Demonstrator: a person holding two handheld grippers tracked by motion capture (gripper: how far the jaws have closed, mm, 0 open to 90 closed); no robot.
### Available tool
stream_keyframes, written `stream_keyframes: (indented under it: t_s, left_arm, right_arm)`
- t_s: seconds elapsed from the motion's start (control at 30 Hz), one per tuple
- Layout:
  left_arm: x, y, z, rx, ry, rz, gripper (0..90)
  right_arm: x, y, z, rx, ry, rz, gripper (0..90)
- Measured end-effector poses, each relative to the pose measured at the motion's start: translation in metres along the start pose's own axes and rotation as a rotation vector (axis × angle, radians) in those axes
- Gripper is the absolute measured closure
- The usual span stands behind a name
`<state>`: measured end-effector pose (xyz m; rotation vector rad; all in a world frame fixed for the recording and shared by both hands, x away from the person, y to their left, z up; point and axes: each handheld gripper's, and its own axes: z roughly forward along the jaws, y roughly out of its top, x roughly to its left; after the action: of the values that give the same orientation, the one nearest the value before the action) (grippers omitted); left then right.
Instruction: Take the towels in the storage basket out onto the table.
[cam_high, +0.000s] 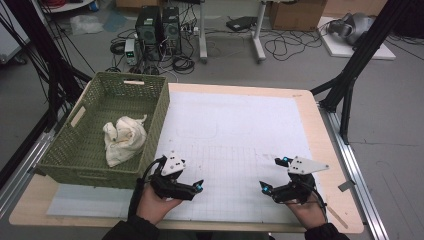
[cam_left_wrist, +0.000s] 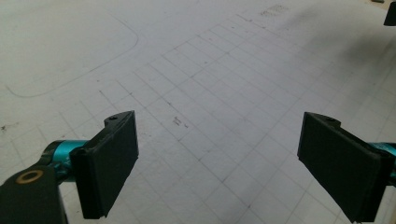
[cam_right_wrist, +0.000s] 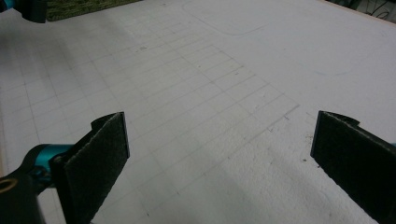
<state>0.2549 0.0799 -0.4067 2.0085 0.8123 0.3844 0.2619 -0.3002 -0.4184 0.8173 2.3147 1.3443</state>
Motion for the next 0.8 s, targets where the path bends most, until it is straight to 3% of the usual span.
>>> stream_keyframes:
  t_s: [0.57,0.8]
  left_arm:
    - [-0.003,0.012,-0.005,-0.01,-0.058,-0.028,21.7]
    - [0.001,0.025,-0.012,-0.011,-0.142,-0.078,24.4]
  right_arm:
    - [-0.003,0.001,0.0,-0.012,-0.002,0.01,3.4]
    - [-0.005,0.001,-0.001,-0.021,-0.004,0.021,3.4]
